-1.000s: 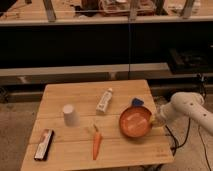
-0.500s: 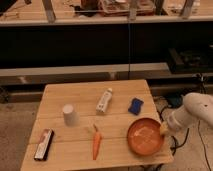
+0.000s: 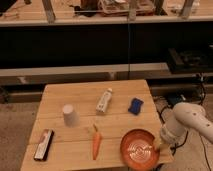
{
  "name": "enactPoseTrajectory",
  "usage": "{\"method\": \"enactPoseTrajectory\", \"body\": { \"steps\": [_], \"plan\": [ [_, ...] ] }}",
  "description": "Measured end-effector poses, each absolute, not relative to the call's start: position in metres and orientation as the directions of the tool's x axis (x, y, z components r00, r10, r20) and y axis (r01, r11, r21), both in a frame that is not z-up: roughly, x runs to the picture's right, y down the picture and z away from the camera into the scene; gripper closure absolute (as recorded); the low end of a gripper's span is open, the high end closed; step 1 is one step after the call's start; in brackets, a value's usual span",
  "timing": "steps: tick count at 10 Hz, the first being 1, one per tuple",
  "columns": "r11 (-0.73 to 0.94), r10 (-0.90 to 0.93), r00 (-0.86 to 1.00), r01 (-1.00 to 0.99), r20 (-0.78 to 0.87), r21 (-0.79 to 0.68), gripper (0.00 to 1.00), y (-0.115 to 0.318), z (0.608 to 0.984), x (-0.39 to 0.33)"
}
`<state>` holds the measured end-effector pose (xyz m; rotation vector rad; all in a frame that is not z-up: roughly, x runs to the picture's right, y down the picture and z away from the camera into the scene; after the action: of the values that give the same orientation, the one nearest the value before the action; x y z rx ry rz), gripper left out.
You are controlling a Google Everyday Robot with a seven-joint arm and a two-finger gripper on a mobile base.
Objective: Drag the ceramic bowl in a circle
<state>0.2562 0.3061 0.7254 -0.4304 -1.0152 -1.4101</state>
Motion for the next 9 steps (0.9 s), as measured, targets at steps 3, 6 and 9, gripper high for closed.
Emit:
{"method": "enactPoseTrajectory", "body": {
  "steps": [3,6,9],
  "plan": [
    [0.139,-0.577,-0.232,0.917,0.783,0.374,0.99,0.314,0.723,0.195],
    [0.131,-0.567,-0.228,0.924,0.791,0.360,0.99,0.309,0.740,0.160],
    [0.205,-0.613,-0.100,0.938,0.784,0.281,0.99,0.276,0.773,0.157]
  ]
}}
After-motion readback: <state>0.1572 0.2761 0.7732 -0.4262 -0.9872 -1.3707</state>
